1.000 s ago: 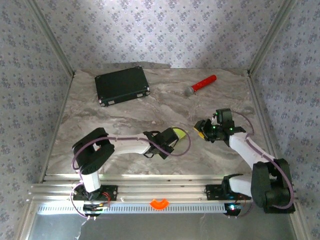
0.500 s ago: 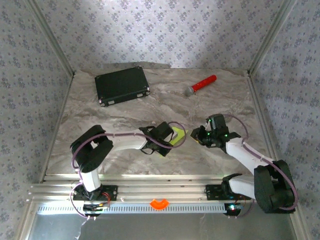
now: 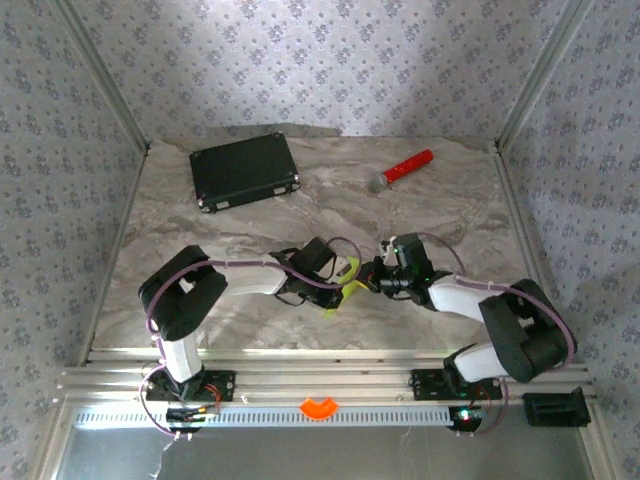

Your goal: Fold a paper plane with a square sheet of paper (pick it up from the middle)

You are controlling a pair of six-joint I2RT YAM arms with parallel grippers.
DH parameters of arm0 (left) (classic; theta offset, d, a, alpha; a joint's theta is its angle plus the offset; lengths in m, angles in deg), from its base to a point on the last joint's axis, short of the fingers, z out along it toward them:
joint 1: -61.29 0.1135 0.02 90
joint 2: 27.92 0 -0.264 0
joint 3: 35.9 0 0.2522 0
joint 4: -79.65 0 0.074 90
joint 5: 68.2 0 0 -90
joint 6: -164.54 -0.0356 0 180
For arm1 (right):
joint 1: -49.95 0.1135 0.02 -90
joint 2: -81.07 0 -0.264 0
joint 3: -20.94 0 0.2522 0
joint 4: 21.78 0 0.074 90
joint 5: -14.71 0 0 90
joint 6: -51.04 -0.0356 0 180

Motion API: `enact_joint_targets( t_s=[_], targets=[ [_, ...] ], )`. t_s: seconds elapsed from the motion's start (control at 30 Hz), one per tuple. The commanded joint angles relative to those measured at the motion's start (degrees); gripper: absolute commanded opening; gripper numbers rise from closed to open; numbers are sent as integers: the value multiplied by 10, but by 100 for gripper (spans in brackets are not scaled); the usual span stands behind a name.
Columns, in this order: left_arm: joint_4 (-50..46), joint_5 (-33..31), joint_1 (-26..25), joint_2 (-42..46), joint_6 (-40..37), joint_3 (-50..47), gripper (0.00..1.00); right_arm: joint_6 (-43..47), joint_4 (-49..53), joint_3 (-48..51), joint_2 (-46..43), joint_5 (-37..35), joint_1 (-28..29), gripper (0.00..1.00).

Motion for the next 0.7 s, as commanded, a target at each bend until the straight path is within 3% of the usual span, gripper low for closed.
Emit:
enact_joint_targets(
  t_s=[0.0, 0.47, 0.67],
  targets=[
    [17, 38, 10, -11, 19, -11, 7, -40, -82, -5, 30, 21, 6, 5],
    [51, 57, 20, -18, 43, -30, 7, -44, -91, 3, 76, 9, -3, 5],
    [83, 64, 25, -12, 67, -55, 3, -29, -80, 28, 34, 16, -11, 6]
  ],
)
